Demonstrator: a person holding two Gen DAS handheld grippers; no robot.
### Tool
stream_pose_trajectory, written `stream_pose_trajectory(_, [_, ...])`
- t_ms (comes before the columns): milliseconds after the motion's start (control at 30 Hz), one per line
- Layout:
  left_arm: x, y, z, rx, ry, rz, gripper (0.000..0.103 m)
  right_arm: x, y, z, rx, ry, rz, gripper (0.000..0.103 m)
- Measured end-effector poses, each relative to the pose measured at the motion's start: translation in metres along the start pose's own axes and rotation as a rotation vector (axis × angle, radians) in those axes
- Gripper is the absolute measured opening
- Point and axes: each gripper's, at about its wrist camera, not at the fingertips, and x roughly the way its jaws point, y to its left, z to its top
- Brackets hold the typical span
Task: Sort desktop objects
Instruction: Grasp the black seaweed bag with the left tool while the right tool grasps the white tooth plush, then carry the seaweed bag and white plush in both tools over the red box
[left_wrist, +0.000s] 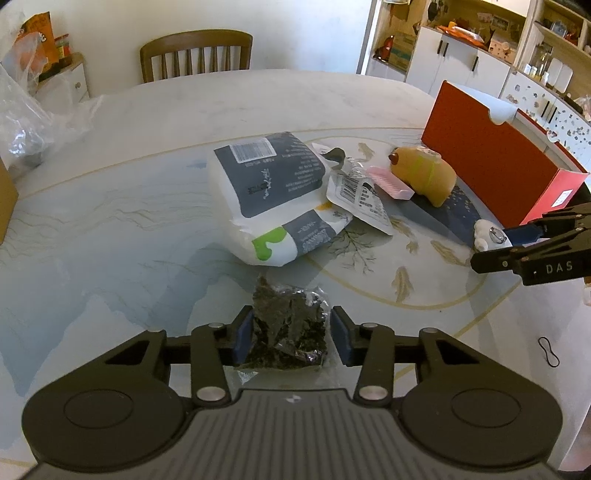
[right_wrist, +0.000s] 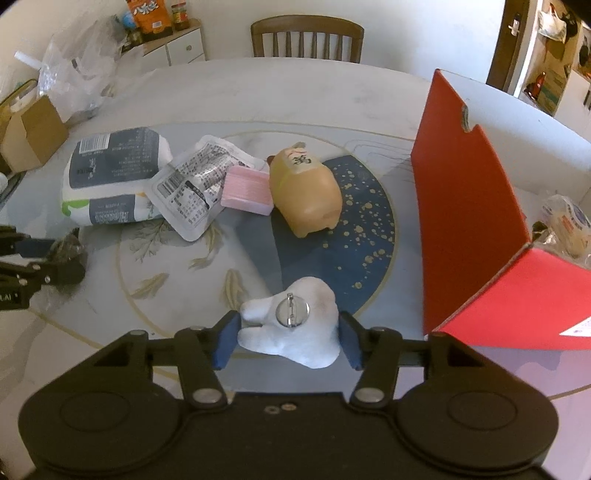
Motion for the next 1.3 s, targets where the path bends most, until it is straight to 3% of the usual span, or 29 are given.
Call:
stream_pose_trajectory(600, [-0.029, -0.032, 0.012, -0.007, -0.034, -0.056, 0.042, -0.04, -0.002, 0.004, 0.009, -0.038, 0.049, 0.056])
stream_pose_trajectory(1300, [-0.064, -0.107, 0.078, 0.062, -0.134, -0.168, 0.042, -0.117, -0.057, 0.034, 0.054, -0.168, 0.054, 0.055])
